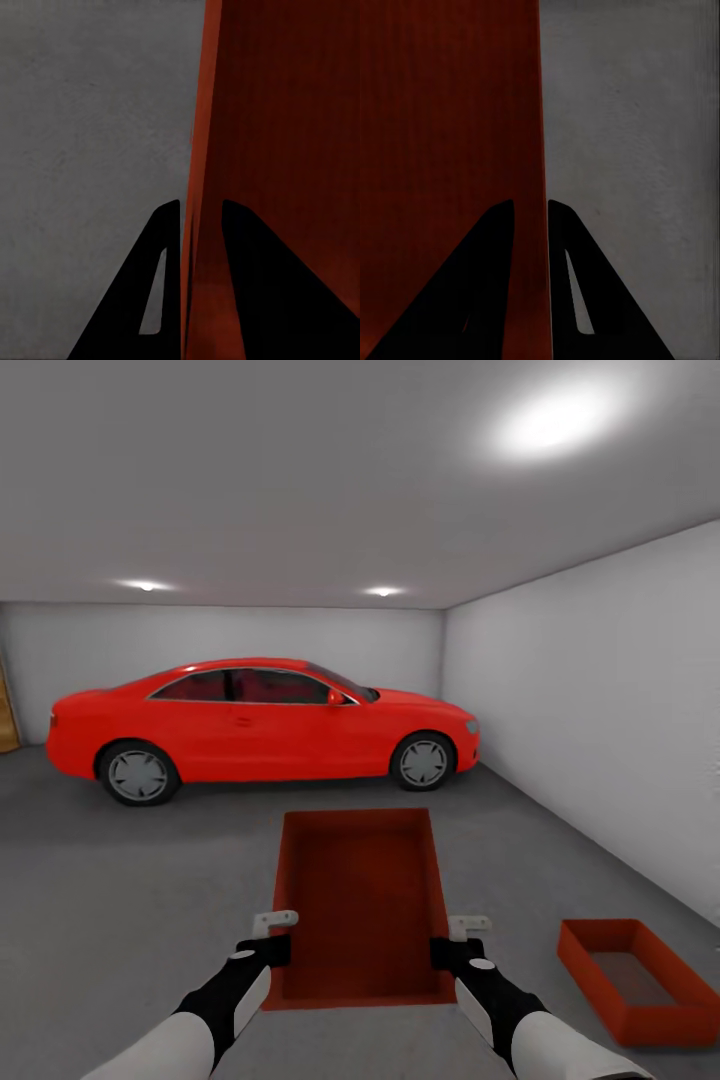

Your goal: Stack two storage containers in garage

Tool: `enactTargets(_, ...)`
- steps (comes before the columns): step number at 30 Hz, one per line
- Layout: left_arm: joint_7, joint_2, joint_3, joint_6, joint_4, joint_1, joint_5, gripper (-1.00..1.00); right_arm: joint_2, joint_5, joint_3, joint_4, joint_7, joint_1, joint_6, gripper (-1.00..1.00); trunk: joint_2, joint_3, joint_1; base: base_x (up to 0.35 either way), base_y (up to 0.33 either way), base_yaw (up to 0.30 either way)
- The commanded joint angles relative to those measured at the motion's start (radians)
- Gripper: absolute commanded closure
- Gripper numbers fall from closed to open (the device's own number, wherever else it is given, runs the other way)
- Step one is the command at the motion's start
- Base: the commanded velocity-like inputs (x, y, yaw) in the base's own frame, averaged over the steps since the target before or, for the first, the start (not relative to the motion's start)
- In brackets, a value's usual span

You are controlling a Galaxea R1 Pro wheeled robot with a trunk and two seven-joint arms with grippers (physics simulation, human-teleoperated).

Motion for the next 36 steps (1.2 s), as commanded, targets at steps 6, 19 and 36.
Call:
enactTargets(6, 0.027, 0.033, 0.017, -0.026, -0.017, -0.001, -0.012, 1.00, -0.001, -0.009, -0.003, 0.004, -0.009, 0.000, -0.004, 1.00, -0.001, 0.003, 0.001, 0.322, 0.000, -0.242)
enactTargets(19, 0.027, 0.033, 0.016, -0.026, -0.018, 0.000, -0.012, 1.00, -0.001, -0.009, -0.003, 0.004, -0.009, 0.000, -0.004, 1.00, -0.001, 0.010, 0.001, 0.322, 0.000, -0.242)
enactTargets(36, 0.027, 0.033, 0.016, -0.026, -0.017, 0.000, -0.012, 1.00, -0.001, -0.009, -0.003, 0.004, -0.009, 0.000, -0.004, 1.00, -0.001, 0.021, 0.001, 0.322, 0.000, -0.242)
